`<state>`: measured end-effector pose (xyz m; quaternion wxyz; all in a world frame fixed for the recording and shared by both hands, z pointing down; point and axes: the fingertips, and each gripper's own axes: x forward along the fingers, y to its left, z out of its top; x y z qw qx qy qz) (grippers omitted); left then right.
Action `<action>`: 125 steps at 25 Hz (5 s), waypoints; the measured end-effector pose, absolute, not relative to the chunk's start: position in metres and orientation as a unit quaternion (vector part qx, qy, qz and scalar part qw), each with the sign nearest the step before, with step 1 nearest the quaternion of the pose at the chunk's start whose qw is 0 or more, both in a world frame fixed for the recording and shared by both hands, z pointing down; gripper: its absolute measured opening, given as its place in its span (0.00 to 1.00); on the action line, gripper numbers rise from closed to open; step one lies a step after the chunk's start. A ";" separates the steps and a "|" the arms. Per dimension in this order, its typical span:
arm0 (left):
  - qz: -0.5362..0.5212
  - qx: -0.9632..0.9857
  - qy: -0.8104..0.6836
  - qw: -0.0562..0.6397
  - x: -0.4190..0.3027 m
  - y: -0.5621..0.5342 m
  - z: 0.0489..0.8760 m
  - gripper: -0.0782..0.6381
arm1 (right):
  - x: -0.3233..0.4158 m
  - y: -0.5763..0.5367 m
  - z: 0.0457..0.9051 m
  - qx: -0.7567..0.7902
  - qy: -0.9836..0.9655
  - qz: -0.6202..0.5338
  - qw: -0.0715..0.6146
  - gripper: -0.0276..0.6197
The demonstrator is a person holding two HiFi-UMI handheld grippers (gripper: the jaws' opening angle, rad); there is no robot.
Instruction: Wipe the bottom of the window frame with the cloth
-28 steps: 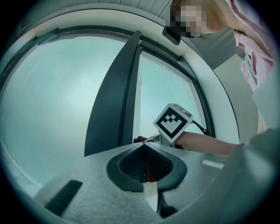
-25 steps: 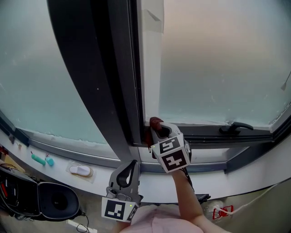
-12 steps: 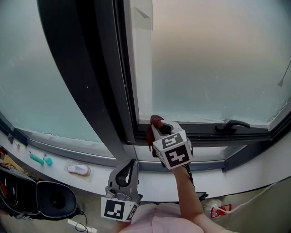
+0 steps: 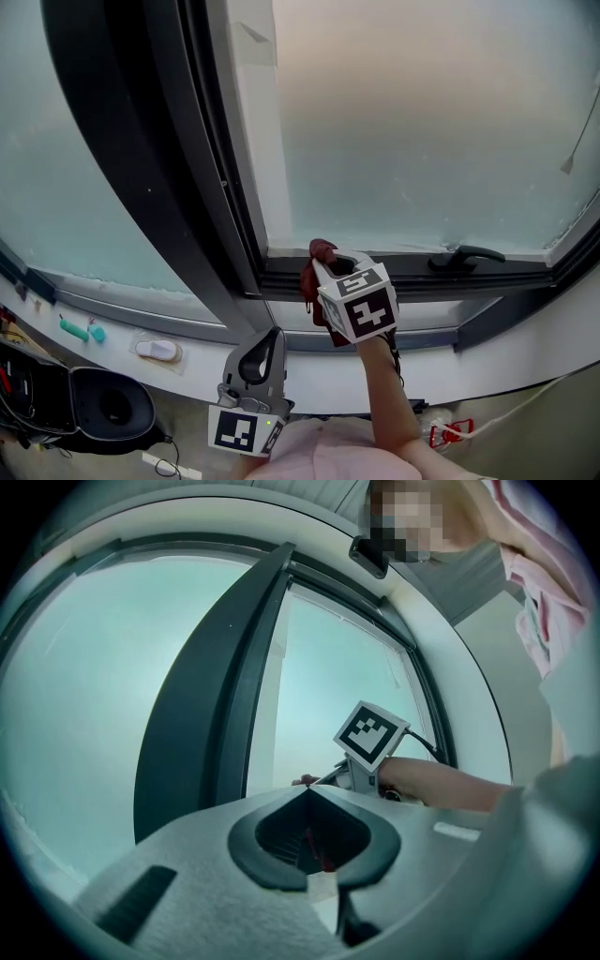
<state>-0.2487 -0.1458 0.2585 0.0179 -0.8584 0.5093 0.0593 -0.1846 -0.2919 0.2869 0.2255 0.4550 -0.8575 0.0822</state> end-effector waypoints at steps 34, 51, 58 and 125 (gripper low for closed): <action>0.056 -0.867 0.495 0.020 -0.209 -0.144 0.260 0.11 | -0.131 -0.286 0.287 0.476 -0.848 0.095 0.213 0.13; 0.058 -0.871 0.487 0.018 -0.195 -0.145 0.260 0.11 | -0.106 -0.285 0.288 0.485 -0.844 0.105 0.205 0.13; 0.060 -0.874 0.482 0.019 -0.187 -0.147 0.258 0.11 | -0.096 -0.285 0.288 0.488 -0.841 0.108 0.205 0.13; 0.061 -0.889 0.453 0.010 -0.132 -0.145 0.260 0.11 | -0.015 -0.278 0.290 0.519 -0.824 0.144 0.176 0.13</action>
